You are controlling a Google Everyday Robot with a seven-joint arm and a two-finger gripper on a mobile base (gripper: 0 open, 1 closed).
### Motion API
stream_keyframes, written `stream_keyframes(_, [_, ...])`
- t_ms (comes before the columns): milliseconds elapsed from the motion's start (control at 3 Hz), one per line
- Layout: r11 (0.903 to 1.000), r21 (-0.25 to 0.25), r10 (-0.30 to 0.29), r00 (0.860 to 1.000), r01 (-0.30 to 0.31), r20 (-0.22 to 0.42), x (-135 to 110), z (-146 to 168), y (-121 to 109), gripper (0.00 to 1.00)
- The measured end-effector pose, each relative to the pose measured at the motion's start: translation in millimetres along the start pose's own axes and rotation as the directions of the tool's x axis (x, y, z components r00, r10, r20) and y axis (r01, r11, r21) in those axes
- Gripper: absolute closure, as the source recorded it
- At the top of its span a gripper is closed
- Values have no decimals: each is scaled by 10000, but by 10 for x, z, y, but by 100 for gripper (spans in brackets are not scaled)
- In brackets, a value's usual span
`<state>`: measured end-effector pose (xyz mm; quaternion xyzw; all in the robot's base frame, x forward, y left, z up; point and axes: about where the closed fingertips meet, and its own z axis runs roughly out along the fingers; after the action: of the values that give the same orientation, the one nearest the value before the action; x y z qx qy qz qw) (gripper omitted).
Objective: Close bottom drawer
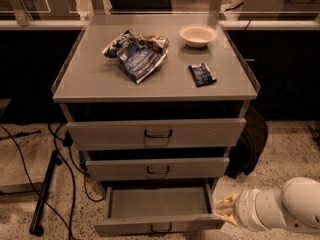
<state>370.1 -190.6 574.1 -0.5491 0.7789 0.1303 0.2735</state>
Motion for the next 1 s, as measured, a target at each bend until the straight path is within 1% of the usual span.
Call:
stream_keyframes(333, [10000,-45,-68,9997,69,238,267,354,36,100])
stream_keyframes(667, [9974,-701,208,9992,-183,350,615,968,256,100])
stream_keyframes(1000, [9982,-565,207,9990,-185,390,639,971,249,100])
